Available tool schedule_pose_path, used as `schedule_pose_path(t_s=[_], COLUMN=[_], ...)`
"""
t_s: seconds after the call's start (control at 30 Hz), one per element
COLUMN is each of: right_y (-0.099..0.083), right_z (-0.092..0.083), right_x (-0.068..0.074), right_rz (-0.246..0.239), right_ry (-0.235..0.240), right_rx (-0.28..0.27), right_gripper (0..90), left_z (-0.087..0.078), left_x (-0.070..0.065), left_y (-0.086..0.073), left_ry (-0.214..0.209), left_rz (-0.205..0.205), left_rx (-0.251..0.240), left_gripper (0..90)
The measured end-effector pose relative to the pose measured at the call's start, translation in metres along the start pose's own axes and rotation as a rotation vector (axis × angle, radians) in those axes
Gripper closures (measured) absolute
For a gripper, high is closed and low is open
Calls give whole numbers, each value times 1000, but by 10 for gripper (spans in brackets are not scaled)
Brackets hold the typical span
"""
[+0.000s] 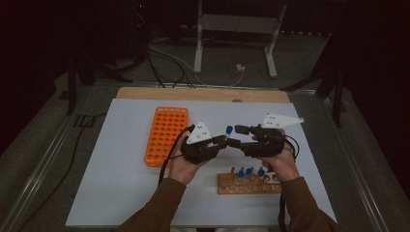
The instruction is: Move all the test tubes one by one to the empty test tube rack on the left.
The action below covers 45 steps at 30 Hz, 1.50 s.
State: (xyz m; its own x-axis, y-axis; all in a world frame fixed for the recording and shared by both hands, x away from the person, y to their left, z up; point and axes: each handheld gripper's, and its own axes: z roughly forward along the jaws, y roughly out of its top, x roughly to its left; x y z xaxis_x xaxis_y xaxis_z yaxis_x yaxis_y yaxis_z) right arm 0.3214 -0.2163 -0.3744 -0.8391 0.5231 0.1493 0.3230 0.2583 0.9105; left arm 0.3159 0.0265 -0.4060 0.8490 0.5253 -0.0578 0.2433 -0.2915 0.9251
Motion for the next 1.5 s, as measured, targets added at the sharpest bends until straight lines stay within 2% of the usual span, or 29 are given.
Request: schedule_pose_path(t_s=[0.13, 0.33, 0.7, 0.97, 1.27, 1.5], right_y=[-3, -9, -20, -26, -33, -38], right_z=[-5, -13, -29, -35, -42, -46], right_x=[-4, -11, -22, -26, -31, -32], right_rz=[14, 31, 62, 66, 76, 71], right_ry=[-44, -99, -134, -165, -195, -219], right_rx=[-3, -13, -41, -51, -56, -55], right_gripper=[146, 31, 0, 0, 0, 0], left_z=[-7, -20, -52, -80, -109, -118], left_x=[6, 13, 24, 35, 42, 49], left_y=[-2, -5, -15, -27, -43, -59], left_ry=[16, 34, 63, 117, 152, 190], left_rz=[-13, -34, -56, -66, -95, -110], left_rx=[-10, -20, -46, -66, -92, -80], left_gripper=[783, 783, 782, 782, 781, 780])
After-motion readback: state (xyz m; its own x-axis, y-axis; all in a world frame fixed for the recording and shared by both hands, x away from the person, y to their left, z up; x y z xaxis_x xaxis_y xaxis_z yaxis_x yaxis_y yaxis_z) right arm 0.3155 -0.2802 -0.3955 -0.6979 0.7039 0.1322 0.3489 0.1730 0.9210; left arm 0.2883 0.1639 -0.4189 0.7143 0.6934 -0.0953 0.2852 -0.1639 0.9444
